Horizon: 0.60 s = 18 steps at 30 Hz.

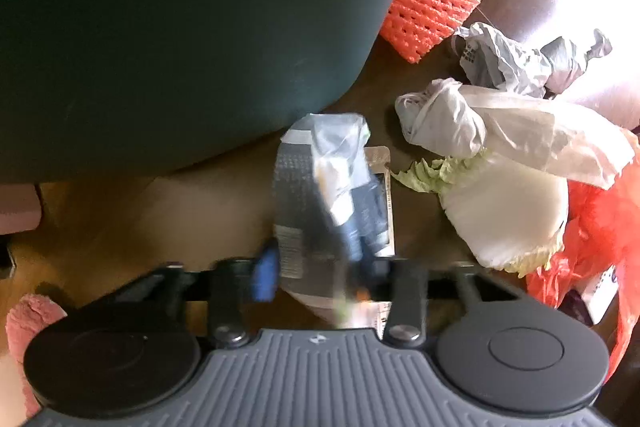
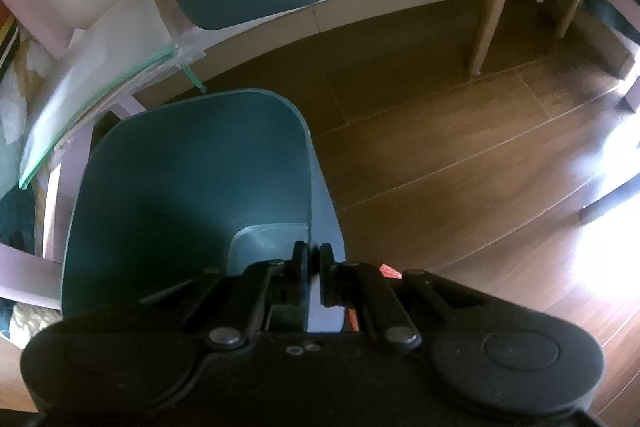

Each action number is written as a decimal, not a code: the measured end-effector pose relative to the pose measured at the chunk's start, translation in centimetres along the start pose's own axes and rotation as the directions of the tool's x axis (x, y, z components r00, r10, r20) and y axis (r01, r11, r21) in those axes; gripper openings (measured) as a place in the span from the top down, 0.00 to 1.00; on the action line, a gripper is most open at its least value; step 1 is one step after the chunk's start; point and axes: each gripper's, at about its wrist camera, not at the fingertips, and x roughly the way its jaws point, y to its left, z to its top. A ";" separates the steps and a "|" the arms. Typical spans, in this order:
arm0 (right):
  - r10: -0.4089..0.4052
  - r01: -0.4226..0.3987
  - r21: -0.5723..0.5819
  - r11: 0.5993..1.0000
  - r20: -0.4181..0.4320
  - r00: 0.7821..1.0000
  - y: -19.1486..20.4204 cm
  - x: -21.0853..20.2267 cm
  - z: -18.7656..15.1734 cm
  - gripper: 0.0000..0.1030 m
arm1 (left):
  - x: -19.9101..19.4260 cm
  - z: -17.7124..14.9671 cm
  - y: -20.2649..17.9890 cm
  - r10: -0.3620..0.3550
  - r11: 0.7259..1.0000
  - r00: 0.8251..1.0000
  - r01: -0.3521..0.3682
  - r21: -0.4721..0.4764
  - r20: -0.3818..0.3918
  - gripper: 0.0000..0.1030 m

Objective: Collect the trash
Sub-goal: 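Close the left tool on the white-and-blue snack wrapper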

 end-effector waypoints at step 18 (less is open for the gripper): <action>0.035 -0.037 0.048 0.998 0.046 0.998 -1.1 -4.4 3.2 1.00 | -5.2 -2.3 3.1 0.033 0.997 0.999 -0.036 0.071 0.039 0.95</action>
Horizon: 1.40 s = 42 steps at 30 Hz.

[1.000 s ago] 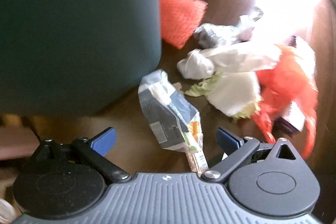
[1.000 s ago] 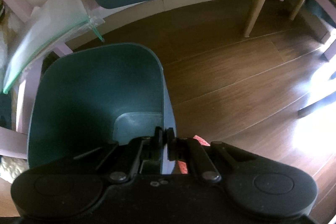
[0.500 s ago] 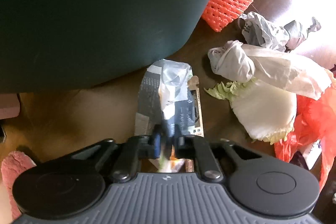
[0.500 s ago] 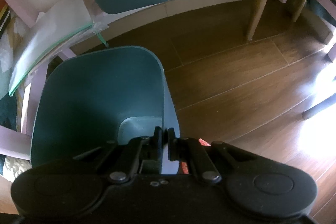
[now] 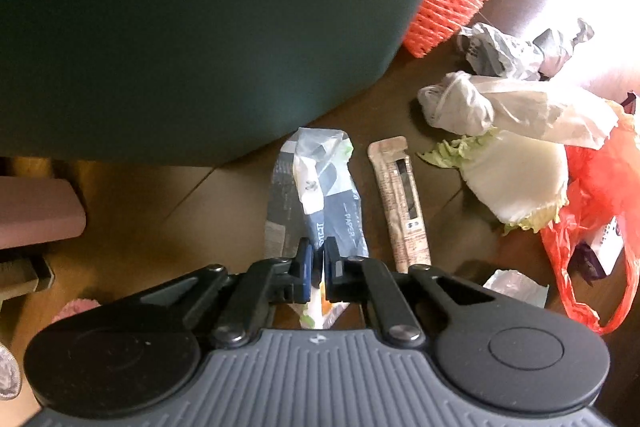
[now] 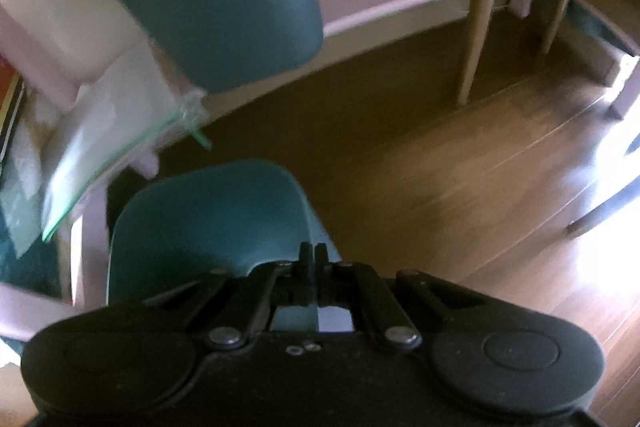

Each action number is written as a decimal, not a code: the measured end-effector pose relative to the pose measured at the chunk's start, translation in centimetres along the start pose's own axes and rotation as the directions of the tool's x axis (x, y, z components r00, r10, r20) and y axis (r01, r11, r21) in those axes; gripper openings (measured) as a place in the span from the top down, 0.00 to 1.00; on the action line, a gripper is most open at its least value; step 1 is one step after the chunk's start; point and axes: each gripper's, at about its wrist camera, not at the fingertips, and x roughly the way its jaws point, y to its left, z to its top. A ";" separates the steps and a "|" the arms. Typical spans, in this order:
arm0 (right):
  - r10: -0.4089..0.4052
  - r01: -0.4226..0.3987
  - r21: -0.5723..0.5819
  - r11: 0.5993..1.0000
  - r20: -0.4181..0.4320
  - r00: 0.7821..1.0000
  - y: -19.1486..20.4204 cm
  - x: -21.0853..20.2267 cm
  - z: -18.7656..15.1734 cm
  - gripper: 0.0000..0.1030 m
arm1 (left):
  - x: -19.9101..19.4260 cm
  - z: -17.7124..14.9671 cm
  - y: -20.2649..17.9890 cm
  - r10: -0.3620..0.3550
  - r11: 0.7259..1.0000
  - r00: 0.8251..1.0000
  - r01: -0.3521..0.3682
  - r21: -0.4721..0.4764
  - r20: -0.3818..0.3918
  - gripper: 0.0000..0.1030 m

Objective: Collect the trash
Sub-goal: 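Close the left tool on the white-and-blue snack wrapper, then lift the wrapper with the left tool over the bin held by the right tool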

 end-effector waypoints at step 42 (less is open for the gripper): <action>-0.040 0.021 -0.148 0.989 -0.130 0.991 1.2 6.4 -4.1 0.76 | 5.0 0.5 -1.5 0.048 0.992 0.997 -0.053 0.111 0.052 0.63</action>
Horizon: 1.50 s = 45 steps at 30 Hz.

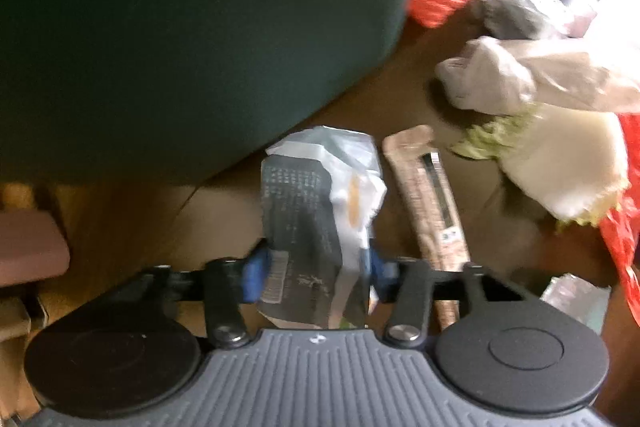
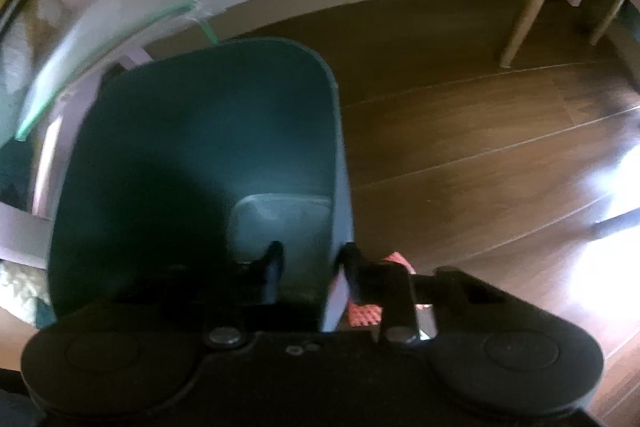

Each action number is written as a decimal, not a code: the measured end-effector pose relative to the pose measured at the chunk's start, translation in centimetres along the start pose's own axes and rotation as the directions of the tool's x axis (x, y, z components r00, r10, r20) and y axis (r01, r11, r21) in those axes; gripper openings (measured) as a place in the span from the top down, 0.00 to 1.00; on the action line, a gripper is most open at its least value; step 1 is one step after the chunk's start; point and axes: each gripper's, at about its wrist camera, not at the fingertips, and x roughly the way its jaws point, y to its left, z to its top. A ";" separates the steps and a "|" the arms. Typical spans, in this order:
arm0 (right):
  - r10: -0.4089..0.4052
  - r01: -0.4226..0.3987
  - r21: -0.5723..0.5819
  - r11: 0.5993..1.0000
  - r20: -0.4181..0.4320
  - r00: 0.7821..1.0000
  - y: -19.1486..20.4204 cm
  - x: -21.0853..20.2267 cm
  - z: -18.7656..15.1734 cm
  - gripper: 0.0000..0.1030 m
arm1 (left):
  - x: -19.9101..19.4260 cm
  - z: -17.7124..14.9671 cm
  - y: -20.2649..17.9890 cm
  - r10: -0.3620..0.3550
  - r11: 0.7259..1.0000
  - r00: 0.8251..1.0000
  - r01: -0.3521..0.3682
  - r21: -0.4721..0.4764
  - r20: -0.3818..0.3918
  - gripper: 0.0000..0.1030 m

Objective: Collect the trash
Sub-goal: 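Lift the wrapper with the left tool over the bin held by the right tool, then open the left tool to drop the wrapper into the bin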

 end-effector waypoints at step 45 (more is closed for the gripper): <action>-0.271 0.275 0.039 0.961 -0.092 0.958 7.3 -1.9 -6.6 0.98 | -24.7 4.3 15.7 -0.193 0.929 0.978 0.209 -0.307 0.083 0.85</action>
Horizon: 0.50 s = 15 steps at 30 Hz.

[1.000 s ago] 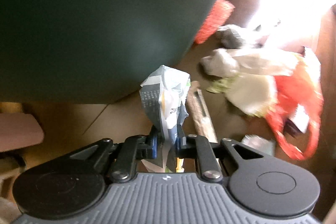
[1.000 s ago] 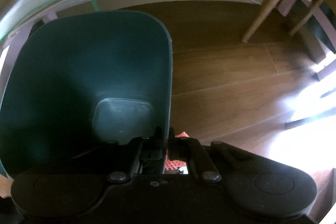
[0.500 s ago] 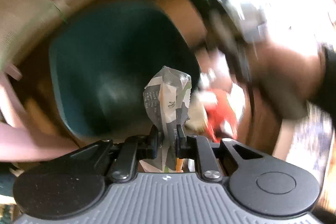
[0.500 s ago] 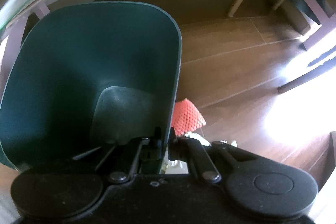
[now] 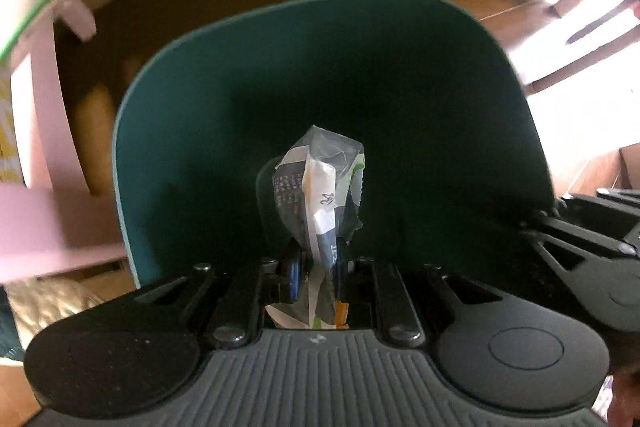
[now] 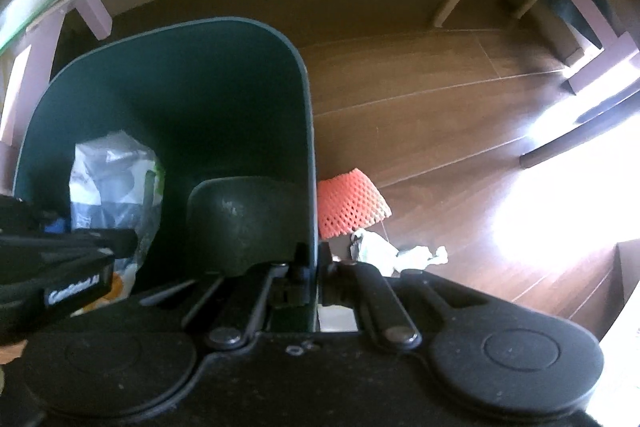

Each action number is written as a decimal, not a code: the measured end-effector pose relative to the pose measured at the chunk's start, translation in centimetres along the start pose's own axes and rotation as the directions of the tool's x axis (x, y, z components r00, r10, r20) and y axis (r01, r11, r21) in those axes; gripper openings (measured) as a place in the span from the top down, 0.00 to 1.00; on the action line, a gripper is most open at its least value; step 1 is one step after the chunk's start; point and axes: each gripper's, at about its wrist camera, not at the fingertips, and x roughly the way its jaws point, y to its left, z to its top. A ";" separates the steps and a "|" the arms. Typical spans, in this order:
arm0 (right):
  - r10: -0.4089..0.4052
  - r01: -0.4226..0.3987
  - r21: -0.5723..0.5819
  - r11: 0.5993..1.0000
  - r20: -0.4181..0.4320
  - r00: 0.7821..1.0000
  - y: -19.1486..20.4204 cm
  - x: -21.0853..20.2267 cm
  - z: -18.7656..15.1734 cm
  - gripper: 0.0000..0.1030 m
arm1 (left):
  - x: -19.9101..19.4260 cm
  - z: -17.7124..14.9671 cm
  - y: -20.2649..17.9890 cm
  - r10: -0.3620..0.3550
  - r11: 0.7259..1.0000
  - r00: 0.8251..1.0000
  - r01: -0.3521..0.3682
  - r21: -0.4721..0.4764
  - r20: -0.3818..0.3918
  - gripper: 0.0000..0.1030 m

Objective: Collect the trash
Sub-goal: 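Open the left tool to drop the wrapper into the bin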

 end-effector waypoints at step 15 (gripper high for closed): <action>0.014 -0.012 0.021 1.000 -0.073 0.997 0.2 0.7 0.5 0.98 | 0.7 1.3 0.3 0.016 0.996 0.998 -0.022 0.087 0.067 0.39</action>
